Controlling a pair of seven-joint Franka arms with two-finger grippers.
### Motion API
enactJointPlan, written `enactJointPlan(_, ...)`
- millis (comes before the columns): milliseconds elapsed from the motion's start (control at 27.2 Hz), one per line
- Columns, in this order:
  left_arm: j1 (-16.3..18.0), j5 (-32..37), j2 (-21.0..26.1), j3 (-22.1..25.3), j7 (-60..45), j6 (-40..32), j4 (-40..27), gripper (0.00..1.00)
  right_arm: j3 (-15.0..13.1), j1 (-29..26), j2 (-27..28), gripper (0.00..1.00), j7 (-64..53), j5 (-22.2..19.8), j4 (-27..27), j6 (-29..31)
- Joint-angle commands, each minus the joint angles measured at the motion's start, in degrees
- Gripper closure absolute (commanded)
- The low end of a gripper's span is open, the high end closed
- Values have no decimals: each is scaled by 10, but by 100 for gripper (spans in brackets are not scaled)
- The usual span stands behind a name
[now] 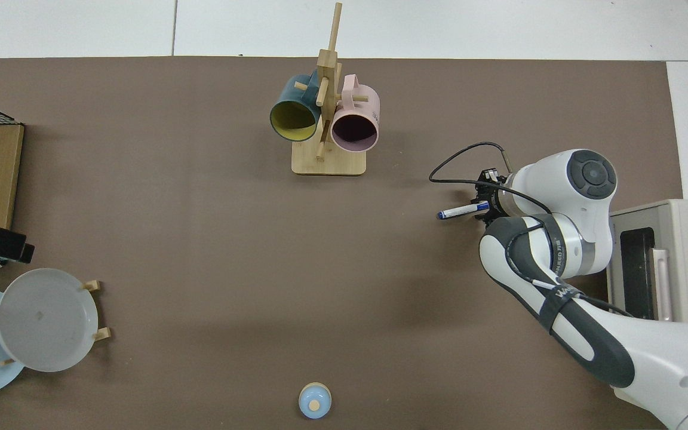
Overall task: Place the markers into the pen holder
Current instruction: 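Close the right gripper on the marker and lift it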
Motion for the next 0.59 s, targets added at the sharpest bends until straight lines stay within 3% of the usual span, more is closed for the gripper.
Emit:
enactJointPlan(0, -2, 4, -18, -4, -13, -1, -19, 0, 3, -9, 6, 100, 18, -6, 13, -3)
enactJointPlan(183, -6, -1, -17, -6, -12, -1, -19, 0, 5, -33, -9, 100, 17, 2, 18, -18)
enactJointPlan(550, -10, -4, -17, -11, -5, 0, -20, 0, 8, -19, -63, 100, 18, 4, 82, -159)
